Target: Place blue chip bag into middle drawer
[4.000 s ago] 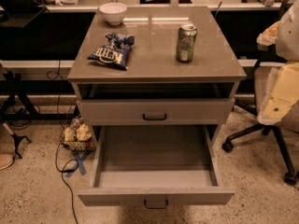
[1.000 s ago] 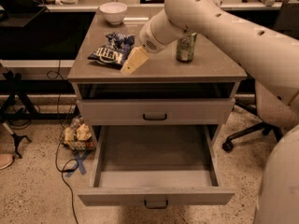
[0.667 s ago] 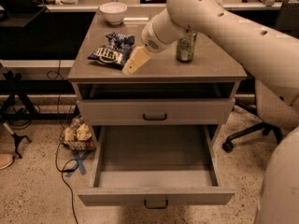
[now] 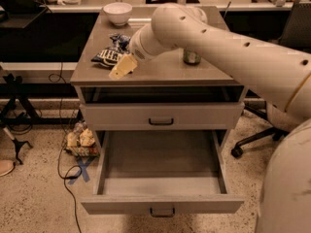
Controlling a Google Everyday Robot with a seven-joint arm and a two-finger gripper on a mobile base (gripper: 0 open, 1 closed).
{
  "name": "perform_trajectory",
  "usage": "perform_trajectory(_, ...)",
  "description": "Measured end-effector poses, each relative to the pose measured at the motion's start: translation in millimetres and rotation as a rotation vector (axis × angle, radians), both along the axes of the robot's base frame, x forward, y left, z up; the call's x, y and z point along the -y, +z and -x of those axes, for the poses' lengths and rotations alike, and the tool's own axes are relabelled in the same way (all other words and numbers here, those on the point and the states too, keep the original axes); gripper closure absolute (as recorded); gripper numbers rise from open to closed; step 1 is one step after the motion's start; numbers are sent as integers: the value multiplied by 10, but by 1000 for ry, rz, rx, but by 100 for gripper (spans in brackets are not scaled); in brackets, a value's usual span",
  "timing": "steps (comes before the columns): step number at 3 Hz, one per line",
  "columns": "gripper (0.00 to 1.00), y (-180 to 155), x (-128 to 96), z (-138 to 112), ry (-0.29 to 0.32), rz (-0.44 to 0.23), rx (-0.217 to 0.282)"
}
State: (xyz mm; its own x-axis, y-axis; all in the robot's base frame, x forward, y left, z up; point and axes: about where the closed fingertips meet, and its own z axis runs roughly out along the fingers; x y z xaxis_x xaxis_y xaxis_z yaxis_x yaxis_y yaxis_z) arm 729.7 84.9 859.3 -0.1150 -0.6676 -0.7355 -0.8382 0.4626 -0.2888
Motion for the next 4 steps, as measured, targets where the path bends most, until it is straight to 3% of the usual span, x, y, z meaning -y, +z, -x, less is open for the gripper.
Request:
perform_trajectory(1, 0, -70, -244, -118, -34, -31, 28)
perform_trajectory(2, 16, -62, -358, -242, -75, -57, 65)
perform_trajectory(3, 40, 38, -343, -354, -122, -77, 109)
perform_trajectory(4, 63, 67, -318, -438, -142, -91, 123)
